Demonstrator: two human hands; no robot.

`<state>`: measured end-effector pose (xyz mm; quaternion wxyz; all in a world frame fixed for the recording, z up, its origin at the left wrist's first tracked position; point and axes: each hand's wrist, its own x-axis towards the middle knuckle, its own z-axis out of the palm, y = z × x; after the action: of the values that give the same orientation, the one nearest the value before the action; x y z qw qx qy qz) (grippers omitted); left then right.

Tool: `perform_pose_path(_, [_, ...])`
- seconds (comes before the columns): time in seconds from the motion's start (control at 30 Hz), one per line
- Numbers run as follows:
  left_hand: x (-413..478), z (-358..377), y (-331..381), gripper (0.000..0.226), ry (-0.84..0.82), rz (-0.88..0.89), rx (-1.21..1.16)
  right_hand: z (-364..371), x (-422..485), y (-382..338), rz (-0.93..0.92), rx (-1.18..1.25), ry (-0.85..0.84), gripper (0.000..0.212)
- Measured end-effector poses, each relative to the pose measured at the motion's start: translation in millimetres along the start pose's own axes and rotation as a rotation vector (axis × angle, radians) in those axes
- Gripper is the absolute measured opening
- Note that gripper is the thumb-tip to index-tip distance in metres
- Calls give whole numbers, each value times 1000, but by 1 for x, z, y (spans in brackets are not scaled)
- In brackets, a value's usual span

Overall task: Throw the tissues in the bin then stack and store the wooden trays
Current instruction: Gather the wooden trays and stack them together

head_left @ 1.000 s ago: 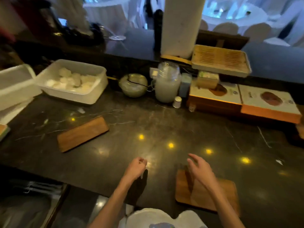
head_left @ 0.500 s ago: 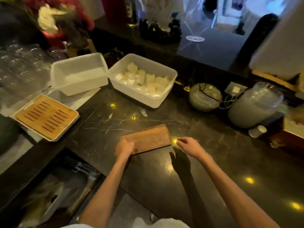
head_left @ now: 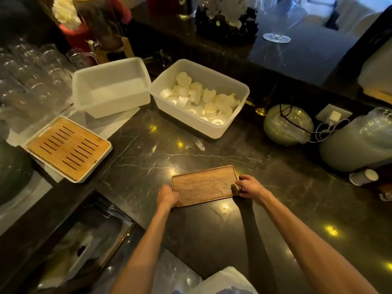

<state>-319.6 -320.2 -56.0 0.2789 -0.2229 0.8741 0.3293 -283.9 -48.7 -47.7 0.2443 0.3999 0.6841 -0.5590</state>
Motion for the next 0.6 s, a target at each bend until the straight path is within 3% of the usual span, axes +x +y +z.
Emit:
perform_pose_path(0.17, [-28, 18, 19, 9, -192, 44, -30, -46, -31, 46, 68, 148, -34, 10])
perform_pose_path(0.37, [-91, 76, 47, 19, -444, 150, -8, -126, -108, 166, -42, 588, 115, 22])
perform_pose_path(0.6, [-203, 191, 68, 21, -679, 295, 18, -216, -203, 309, -34, 622, 425, 18])
